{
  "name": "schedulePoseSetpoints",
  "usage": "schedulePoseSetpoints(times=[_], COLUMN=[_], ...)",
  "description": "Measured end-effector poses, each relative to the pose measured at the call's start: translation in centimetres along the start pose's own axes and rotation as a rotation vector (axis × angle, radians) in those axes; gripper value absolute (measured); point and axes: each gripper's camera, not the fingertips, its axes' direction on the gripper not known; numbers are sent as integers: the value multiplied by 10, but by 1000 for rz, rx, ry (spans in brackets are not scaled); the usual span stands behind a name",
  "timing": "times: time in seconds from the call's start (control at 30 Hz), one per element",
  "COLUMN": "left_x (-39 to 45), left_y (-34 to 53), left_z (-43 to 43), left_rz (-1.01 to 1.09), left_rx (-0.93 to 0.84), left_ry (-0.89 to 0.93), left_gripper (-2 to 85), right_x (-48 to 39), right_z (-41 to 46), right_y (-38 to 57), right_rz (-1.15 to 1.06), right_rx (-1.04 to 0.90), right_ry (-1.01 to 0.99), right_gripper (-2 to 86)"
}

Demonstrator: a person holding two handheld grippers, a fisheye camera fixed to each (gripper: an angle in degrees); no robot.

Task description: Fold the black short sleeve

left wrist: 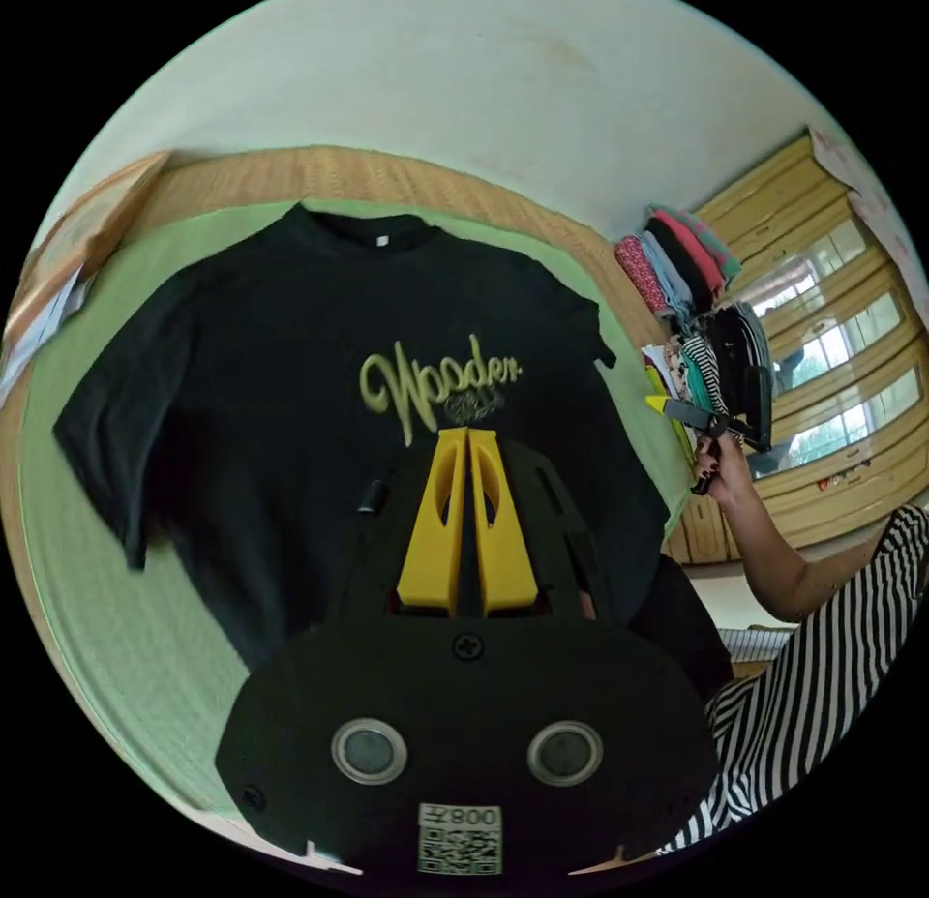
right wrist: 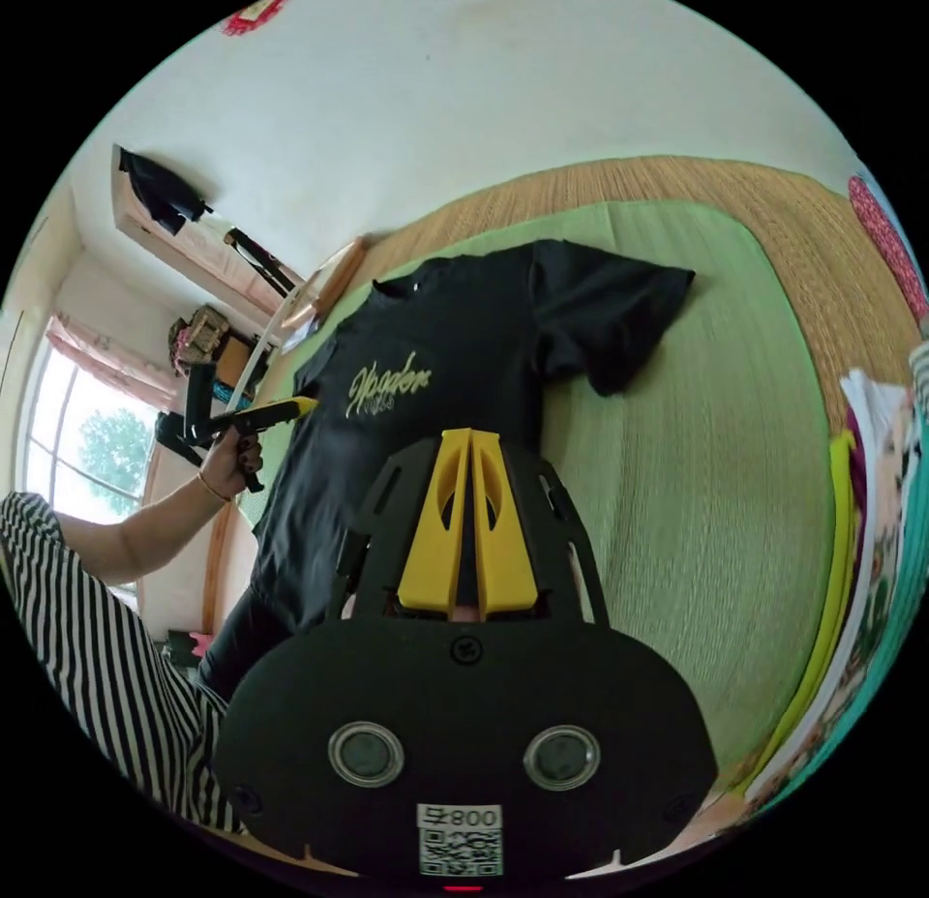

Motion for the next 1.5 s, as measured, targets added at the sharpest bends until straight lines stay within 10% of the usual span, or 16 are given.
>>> schedulePoseSetpoints(times=[0.63, 0.9, 1.5], left_x=[45, 106, 355], left_y=[-125, -145, -245], left_z=[-82, -122, -137], left_rz=[-218, -158, 355], left_rx=[25, -27, -122], left_ry=[-252, -287, 268], left_gripper=[1, 2, 23], right_x=[18, 13, 118], right_z=[226, 202, 140], right_y=[-217, -157, 88], right_rz=[-178, -187, 178], right_rx=[-181, -67, 180], right_ry=[222, 174, 130], right_gripper=[1, 2, 89])
